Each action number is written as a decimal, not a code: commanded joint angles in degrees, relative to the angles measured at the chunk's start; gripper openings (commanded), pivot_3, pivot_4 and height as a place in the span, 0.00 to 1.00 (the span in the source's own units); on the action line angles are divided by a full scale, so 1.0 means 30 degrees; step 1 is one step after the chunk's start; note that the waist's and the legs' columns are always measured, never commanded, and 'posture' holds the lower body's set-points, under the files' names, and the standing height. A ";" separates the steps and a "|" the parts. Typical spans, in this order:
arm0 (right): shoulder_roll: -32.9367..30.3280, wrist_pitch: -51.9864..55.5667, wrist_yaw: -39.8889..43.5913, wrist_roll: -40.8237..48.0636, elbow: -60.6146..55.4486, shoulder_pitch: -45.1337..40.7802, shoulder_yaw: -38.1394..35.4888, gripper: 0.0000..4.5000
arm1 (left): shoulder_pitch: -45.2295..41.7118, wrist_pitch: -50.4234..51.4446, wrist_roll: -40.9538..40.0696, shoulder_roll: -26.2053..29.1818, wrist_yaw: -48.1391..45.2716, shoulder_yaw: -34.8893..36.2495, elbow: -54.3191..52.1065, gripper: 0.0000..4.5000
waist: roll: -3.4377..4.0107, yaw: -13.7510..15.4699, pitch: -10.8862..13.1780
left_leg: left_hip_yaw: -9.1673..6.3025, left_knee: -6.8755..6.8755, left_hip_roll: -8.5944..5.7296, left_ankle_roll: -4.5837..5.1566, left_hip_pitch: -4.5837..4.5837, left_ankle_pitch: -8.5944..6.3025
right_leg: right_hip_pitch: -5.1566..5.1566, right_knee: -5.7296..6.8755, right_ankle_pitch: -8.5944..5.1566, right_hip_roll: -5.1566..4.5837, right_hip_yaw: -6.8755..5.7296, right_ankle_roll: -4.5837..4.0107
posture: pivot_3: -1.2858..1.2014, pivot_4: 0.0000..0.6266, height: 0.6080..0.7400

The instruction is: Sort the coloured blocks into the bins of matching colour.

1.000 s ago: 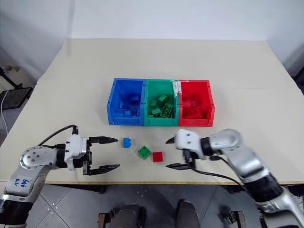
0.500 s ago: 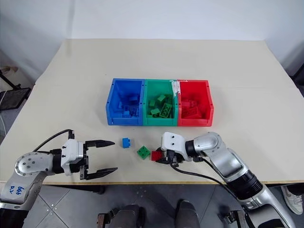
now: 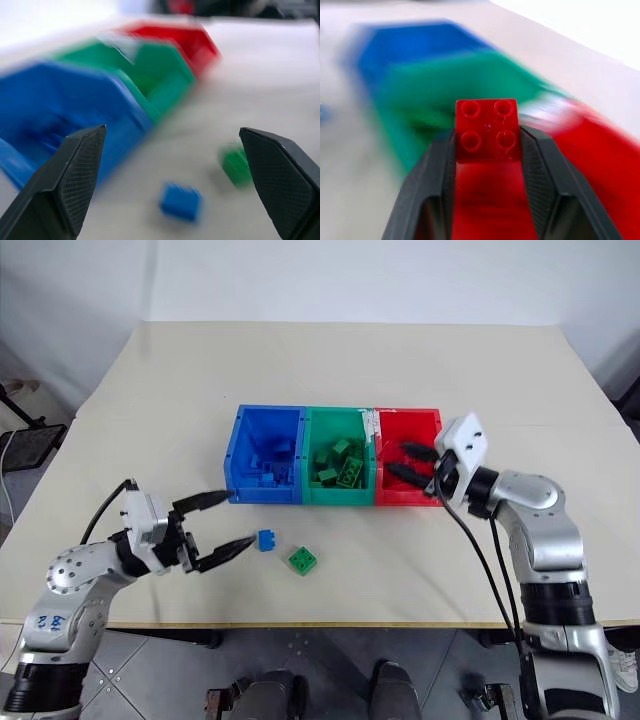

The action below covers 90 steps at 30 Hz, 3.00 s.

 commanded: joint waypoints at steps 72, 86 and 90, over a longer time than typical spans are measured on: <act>-0.2731 -0.0678 0.2050 0.7072 -1.2465 1.5203 -0.5385 1.00 | -0.8663 0.4333 0.4167 -0.2393 -0.3050 -0.6785 0.2791 0.21 | 0.0007 0.0901 0.0005 | 0.0068 0.0207 0.0072 0.0041 -0.0050 -0.0071 | 0.0045 -0.0005 0.0033 -0.0005 -0.0199 -0.0053 | 0.52 0.24 1.00; -0.0201 -0.0673 -0.3310 0.6908 -1.3481 1.3319 -0.7026 1.00 | -1.5600 -0.1549 0.7662 -0.8456 0.4533 -0.6154 1.3945 0.38 | -0.0010 0.0966 -0.0004 | 0.0101 0.0145 0.0040 0.0043 -0.0035 -0.0070 | 0.0022 -0.0010 0.0040 -0.0010 -0.0203 -0.0047 | 0.52 0.24 1.00; -0.0264 -0.0543 -0.3076 0.7083 -1.3457 1.3093 -0.6560 1.00 | -1.4863 -0.1989 0.7634 -0.7525 0.3985 -0.5761 1.2896 0.65 | -0.0010 0.0871 -0.0004 | 0.0114 0.0148 0.0047 0.0045 -0.0027 -0.0071 | 0.0022 -0.0008 0.0040 -0.0010 -0.0201 -0.0047 | 0.52 0.24 1.00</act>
